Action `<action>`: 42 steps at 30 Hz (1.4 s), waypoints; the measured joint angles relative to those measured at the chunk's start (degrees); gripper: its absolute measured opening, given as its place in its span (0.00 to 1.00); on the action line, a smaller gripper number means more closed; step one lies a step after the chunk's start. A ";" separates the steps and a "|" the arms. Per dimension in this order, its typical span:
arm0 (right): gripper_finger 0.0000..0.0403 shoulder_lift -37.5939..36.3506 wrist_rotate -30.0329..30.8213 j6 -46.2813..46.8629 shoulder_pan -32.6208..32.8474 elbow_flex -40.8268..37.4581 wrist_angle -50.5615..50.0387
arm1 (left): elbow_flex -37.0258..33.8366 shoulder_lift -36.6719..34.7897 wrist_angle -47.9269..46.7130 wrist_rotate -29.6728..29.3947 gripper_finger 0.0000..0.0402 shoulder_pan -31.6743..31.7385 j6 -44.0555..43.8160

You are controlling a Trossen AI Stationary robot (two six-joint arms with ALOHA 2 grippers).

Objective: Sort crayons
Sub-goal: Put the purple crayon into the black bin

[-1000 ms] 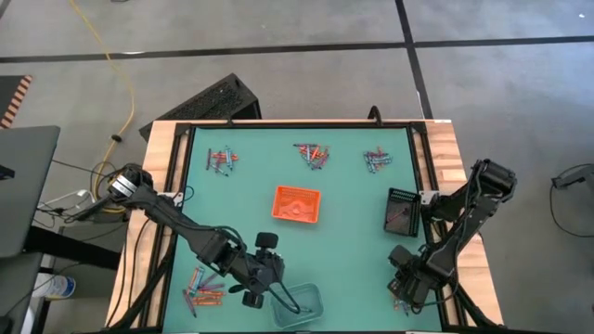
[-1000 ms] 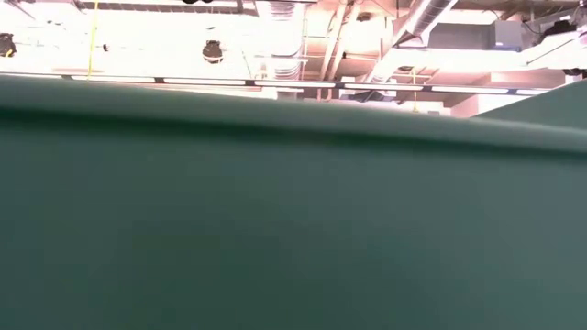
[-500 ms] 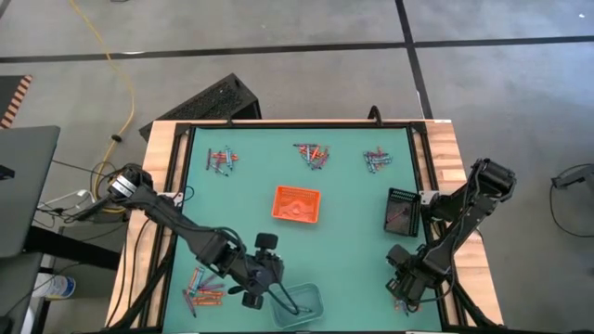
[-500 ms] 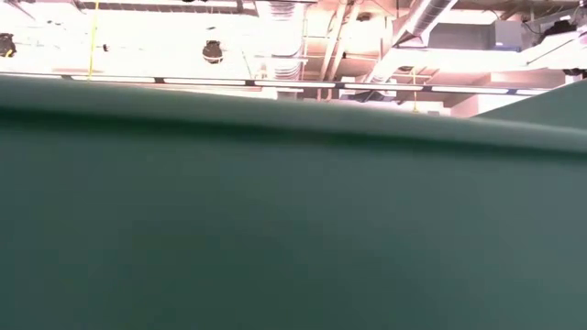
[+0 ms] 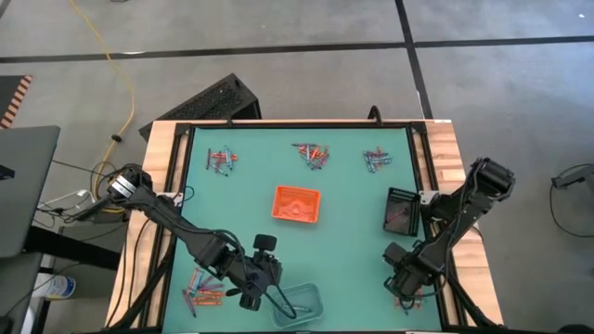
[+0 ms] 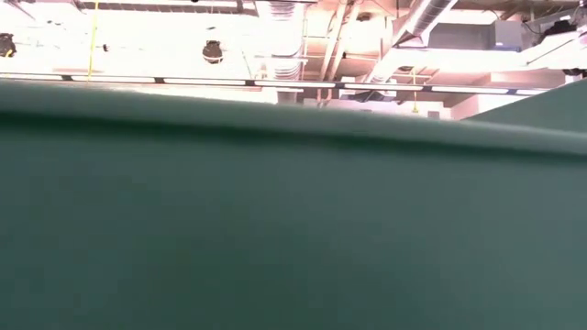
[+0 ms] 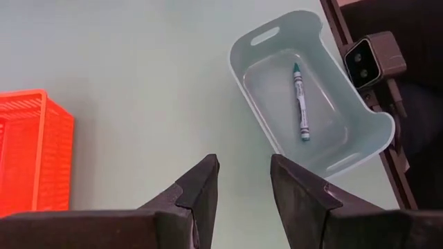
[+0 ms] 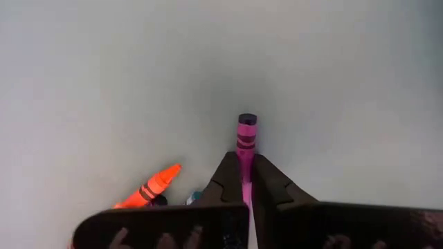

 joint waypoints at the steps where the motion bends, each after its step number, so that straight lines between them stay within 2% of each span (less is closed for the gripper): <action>1: 0.02 0.00 0.39 -0.53 -0.36 0.00 -0.11 | 0.00 0.02 0.02 0.00 0.31 0.00 0.00; 6: 0.02 0.01 1.00 -3.14 -1.77 0.54 -1.19 | 0.00 0.02 0.02 0.00 0.31 0.00 -0.02; 24: 0.02 0.26 13.07 -9.06 -4.24 12.39 -18.00 | -0.02 0.02 0.11 -0.32 0.31 -0.07 -0.47; 35: 0.02 0.01 25.87 -3.55 -9.62 17.46 -36.80 | -0.02 0.04 -0.26 -5.63 0.31 -0.07 3.90; 42: 0.02 -3.23 26.94 -0.87 -16.48 16.30 -41.97 | -0.02 0.07 -2.38 -7.19 0.31 -0.07 4.17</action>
